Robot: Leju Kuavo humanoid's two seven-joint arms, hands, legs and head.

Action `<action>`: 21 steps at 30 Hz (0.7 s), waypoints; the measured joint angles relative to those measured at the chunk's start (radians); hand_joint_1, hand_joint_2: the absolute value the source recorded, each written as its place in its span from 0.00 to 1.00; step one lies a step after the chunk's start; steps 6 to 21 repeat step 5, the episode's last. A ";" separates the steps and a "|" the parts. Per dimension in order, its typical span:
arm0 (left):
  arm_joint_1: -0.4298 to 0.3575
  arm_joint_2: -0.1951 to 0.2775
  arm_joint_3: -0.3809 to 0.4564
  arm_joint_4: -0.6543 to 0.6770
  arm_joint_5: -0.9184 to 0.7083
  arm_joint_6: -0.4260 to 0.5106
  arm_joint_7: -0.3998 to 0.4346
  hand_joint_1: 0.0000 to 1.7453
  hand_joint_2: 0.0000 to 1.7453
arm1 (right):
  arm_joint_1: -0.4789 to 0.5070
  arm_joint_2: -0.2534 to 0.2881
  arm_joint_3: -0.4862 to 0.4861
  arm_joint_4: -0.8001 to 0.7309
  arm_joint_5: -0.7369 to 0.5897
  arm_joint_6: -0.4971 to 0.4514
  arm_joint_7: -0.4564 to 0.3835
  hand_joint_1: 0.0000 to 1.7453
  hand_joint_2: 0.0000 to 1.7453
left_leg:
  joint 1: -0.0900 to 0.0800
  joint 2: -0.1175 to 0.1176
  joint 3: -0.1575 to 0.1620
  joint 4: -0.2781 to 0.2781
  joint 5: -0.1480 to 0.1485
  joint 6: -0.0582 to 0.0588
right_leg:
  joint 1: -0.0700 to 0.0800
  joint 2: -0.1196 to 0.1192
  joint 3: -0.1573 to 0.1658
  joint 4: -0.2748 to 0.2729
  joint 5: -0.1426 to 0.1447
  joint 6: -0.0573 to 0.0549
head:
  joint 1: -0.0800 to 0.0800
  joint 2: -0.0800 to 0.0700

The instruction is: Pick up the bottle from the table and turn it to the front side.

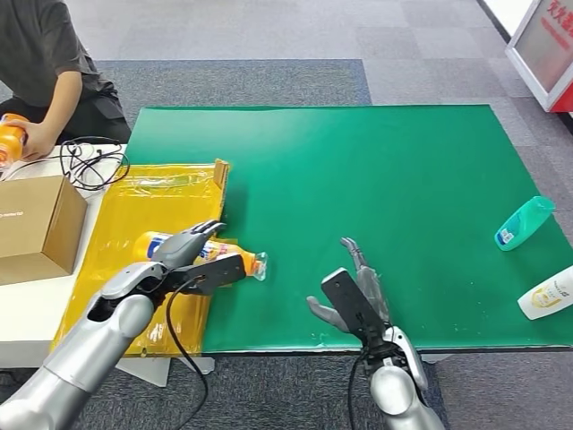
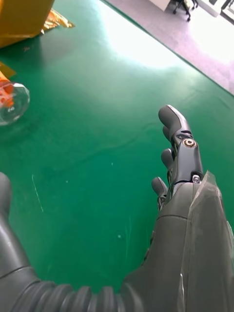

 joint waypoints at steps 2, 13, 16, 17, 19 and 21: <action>0.054 -0.007 0.042 -0.095 0.021 0.023 0.000 0.00 1.00 | 0.013 0.000 -0.009 -0.012 0.001 -0.001 0.006 0.00 1.00 | 0.000 0.000 0.000 0.000 0.000 0.000 | 0.000 0.001 0.000 0.000 0.000 0.000 | 0.000 0.000; 0.149 -0.030 0.111 -0.255 0.062 0.078 -0.023 0.00 1.00 | 0.039 0.000 -0.022 -0.038 0.002 -0.006 0.018 0.00 1.00 | 0.000 0.001 0.000 0.000 -0.001 0.000 | 0.000 0.001 0.000 0.000 0.000 0.000 | 0.000 0.000; 0.149 -0.030 0.111 -0.255 0.062 0.078 -0.023 0.00 1.00 | 0.039 0.000 -0.022 -0.038 0.002 -0.006 0.018 0.00 1.00 | 0.000 0.001 0.000 0.000 -0.001 0.000 | 0.000 0.001 0.000 0.000 0.000 0.000 | 0.000 0.000; 0.149 -0.030 0.111 -0.255 0.062 0.078 -0.023 0.00 1.00 | 0.039 0.000 -0.022 -0.038 0.002 -0.006 0.018 0.00 1.00 | 0.000 0.001 0.000 0.000 -0.001 0.000 | 0.000 0.001 0.000 0.000 0.000 0.000 | 0.000 0.000; 0.149 -0.030 0.111 -0.255 0.062 0.078 -0.023 0.00 1.00 | 0.039 0.000 -0.022 -0.038 0.002 -0.006 0.018 0.00 1.00 | 0.000 0.001 0.000 0.000 -0.001 0.000 | 0.000 0.001 0.000 0.000 0.000 0.000 | 0.000 0.000; 0.149 -0.030 0.111 -0.255 0.062 0.078 -0.023 0.00 1.00 | 0.039 0.000 -0.022 -0.038 0.002 -0.006 0.018 0.00 1.00 | 0.000 0.001 0.000 0.000 -0.001 0.000 | 0.000 0.001 0.000 0.000 0.000 0.000 | 0.000 0.000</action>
